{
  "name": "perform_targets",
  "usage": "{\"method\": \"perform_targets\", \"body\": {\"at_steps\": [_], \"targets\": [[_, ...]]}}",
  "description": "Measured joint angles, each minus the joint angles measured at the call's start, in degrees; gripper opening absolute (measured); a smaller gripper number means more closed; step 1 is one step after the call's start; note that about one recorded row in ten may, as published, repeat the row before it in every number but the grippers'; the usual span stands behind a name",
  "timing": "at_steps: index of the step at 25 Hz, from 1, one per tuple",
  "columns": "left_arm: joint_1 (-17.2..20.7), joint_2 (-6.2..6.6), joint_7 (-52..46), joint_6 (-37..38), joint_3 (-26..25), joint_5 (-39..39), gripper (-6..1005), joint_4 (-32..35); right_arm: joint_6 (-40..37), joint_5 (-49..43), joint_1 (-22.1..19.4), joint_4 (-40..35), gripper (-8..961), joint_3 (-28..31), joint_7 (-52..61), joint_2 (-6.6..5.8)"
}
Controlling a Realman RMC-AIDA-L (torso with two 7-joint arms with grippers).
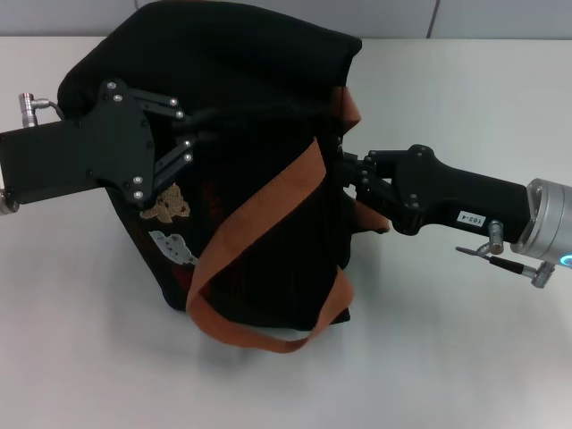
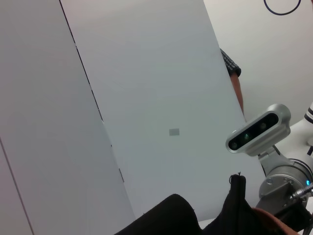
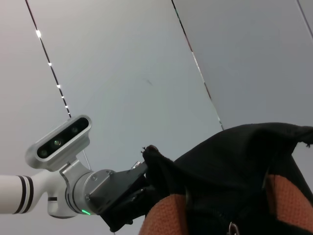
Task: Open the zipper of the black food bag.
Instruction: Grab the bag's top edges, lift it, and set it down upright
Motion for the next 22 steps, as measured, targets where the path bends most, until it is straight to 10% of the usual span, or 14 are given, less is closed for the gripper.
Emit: {"method": "perform_targets", "body": {"at_steps": [22], "targets": [[0.41, 0.15, 0.35, -0.13, 0.0, 0.04, 99, -0.37, -3.4, -0.15, -1.26, -5.07, 40, -0.09, 2.07, -0.39]]}}
